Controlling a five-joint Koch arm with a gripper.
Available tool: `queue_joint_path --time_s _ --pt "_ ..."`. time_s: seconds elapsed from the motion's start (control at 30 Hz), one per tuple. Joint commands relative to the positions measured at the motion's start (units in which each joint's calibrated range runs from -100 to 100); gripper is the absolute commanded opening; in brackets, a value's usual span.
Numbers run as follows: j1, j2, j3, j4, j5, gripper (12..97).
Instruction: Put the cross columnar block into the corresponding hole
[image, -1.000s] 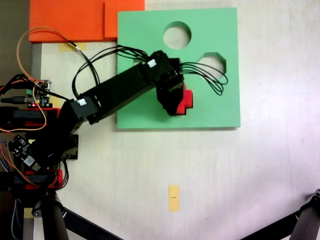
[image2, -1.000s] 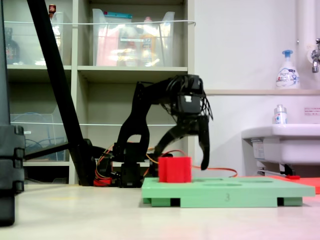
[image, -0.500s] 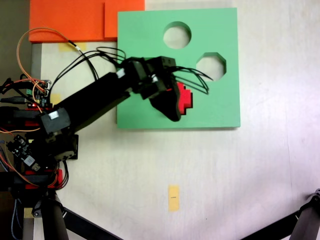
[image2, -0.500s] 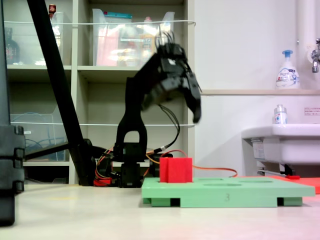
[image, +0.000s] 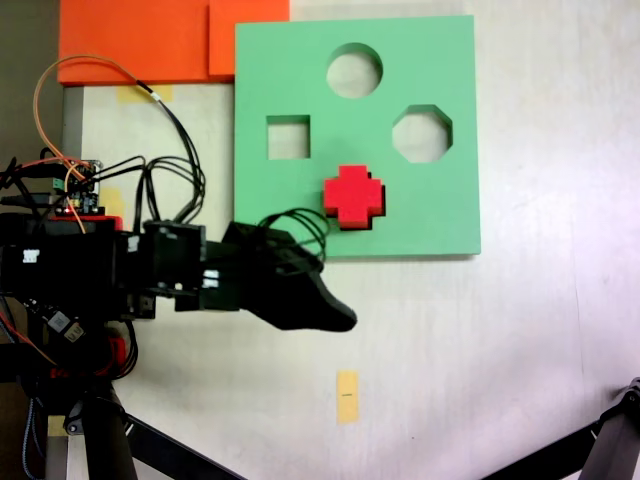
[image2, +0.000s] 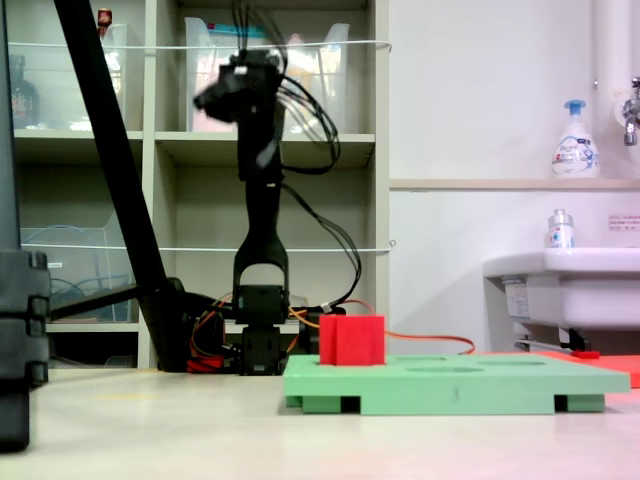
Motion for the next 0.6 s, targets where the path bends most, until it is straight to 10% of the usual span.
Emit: queue_joint_path --time_s 0.0,0.57 --pt "-1.0 -7.5 -9.5 8.3 -2.2 54.3" --pt "1.8 -43.8 -125.3 90.6 -16.6 49.3"
